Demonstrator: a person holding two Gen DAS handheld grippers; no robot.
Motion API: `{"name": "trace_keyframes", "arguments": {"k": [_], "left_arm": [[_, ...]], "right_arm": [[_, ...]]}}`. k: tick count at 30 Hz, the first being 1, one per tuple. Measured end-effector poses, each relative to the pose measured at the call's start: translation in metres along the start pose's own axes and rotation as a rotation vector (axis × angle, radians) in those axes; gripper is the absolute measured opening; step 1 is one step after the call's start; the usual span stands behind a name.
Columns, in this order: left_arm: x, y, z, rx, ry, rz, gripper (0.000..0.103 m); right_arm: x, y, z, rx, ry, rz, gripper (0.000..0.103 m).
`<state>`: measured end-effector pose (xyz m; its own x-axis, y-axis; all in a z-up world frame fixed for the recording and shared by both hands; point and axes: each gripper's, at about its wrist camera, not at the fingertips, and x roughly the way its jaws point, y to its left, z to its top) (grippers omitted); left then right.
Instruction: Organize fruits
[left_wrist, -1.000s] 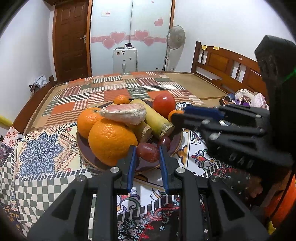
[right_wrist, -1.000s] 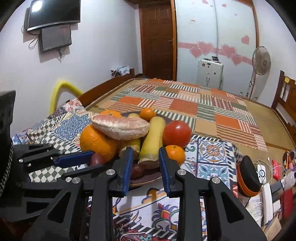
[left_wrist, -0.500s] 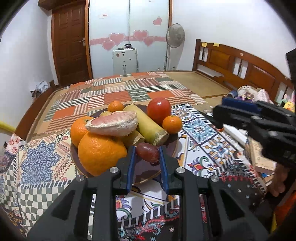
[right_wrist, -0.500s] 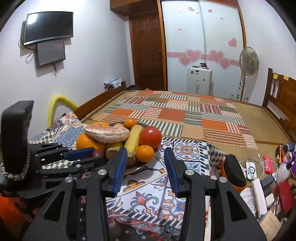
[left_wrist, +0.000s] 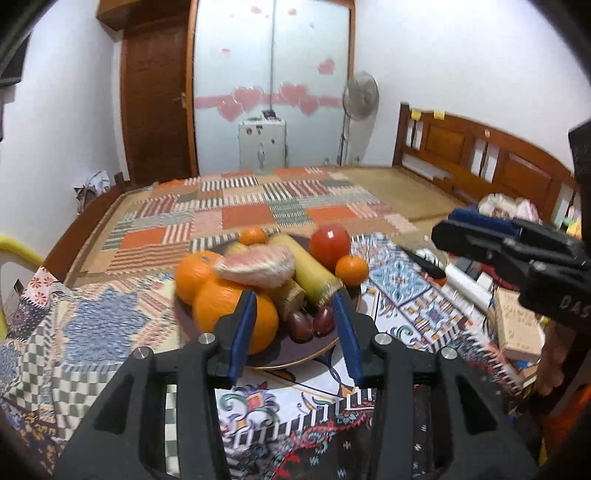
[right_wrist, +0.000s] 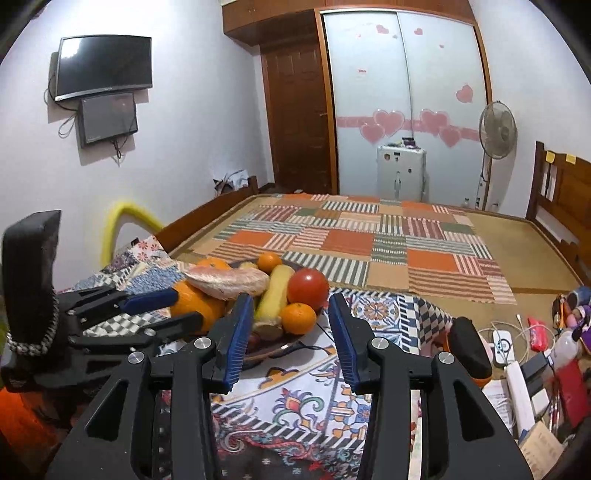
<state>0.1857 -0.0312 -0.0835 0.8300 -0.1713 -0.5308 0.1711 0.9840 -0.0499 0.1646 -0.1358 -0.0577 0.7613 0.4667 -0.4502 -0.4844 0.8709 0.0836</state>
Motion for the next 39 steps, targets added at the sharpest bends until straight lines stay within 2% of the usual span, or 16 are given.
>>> {"name": "trace_keyframes", "arguments": {"k": [7,14,16,21,24,28,32,39], "left_arm": [[-0.080,0.008,0.016,-0.038,-0.146,0.042,0.043],[-0.172,-0.002,0.022,-0.048,-0.300,0.083,0.043],[-0.193,-0.005,0.021,-0.043,-0.329,0.090,0.045],[-0.243,-0.016,0.013,-0.018,-0.407,0.126,0.056],[-0.259,-0.019,0.010,-0.021,-0.424,0.126,0.062],[-0.272,-0.021,0.005,-0.023,-0.432,0.125,0.070],[-0.279,-0.023,0.000,-0.024,-0.436,0.130,0.084],[-0.286,-0.027,-0.007,-0.015,-0.442,0.149,0.096]], "right_arm": [[-0.050,0.030,0.015,-0.016,-0.103,0.000,0.039],[-0.108,0.067,0.021,-0.039,-0.211,-0.001,0.041],[-0.125,0.075,0.022,-0.042,-0.250,-0.004,0.049],[-0.158,0.093,0.020,-0.041,-0.322,-0.013,0.053],[-0.168,0.097,0.020,-0.030,-0.341,-0.013,0.058],[-0.175,0.101,0.017,-0.022,-0.358,-0.035,0.074],[-0.176,0.102,0.016,-0.015,-0.361,-0.049,0.082],[-0.183,0.106,0.005,-0.007,-0.367,-0.074,0.095]]}}
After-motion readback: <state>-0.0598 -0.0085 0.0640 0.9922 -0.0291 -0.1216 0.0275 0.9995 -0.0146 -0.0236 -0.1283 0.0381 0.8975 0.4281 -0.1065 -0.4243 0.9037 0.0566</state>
